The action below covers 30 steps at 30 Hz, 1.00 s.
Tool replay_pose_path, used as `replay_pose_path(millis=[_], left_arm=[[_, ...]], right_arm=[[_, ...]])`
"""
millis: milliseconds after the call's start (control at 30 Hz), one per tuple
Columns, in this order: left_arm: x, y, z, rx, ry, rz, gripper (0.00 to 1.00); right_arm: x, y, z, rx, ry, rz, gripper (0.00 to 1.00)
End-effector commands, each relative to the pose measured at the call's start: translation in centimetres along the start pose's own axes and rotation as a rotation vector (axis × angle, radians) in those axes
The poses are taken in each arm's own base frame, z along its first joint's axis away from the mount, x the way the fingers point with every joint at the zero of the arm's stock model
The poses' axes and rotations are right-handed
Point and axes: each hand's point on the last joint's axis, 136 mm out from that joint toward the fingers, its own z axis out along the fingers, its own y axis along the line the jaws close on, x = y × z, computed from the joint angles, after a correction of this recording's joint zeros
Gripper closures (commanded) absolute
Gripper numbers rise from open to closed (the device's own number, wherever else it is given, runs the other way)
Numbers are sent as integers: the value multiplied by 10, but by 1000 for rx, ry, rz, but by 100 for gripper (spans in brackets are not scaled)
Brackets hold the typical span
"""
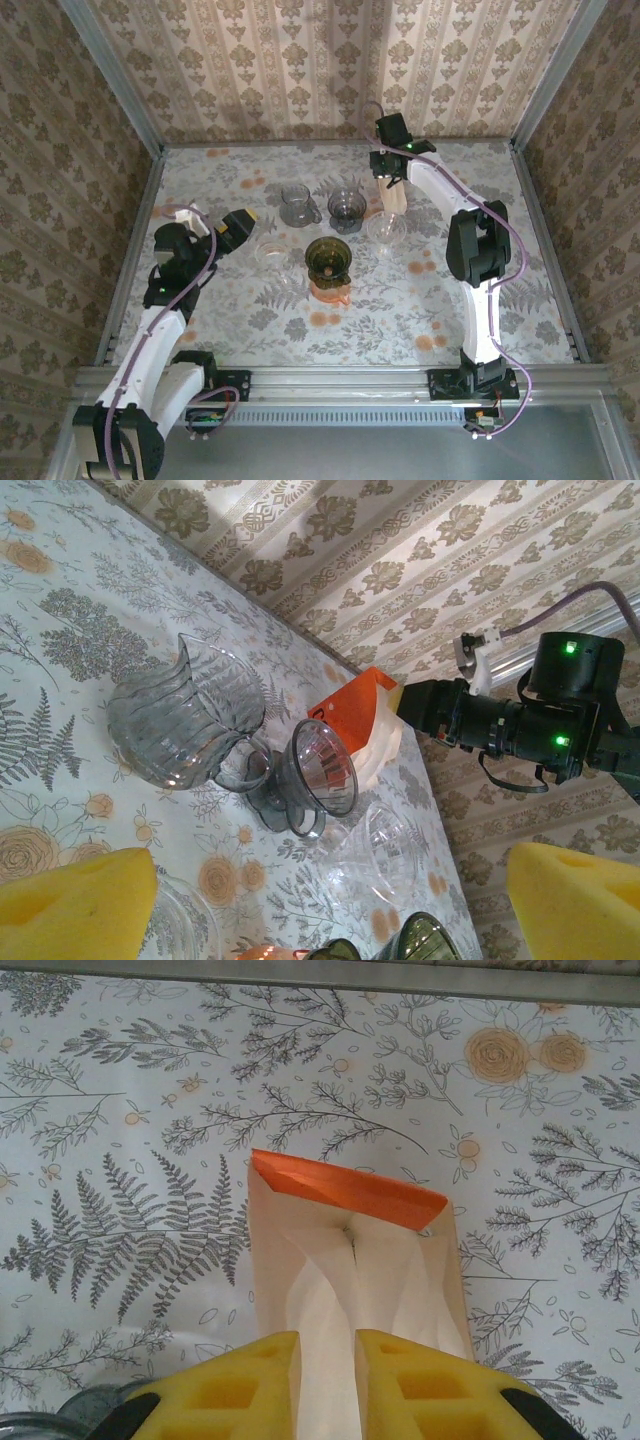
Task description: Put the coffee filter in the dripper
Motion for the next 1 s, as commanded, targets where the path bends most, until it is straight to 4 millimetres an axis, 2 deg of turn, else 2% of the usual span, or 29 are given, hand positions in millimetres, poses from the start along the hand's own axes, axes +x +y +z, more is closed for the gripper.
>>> replay_pose_path(millis=[0,300,633,800,967], left_arm=[[-9,-12,0,30,-15,38,8],[-8,-11,2,29,-12,32,8],[-8,-10,2,29,-12,28,8],[-7,-10,2,29,-11,26,8],[-7,-10,2,32,-10,24,8]], right_arm=[[4,-6,7,24,33,-20,77],[8,-7,18,34,52,-26,78],[8,-11,23,60,54,-37,85],[3,-12,20,65,36,-48,100],[-10,-9,4,57,-12,-50,100]])
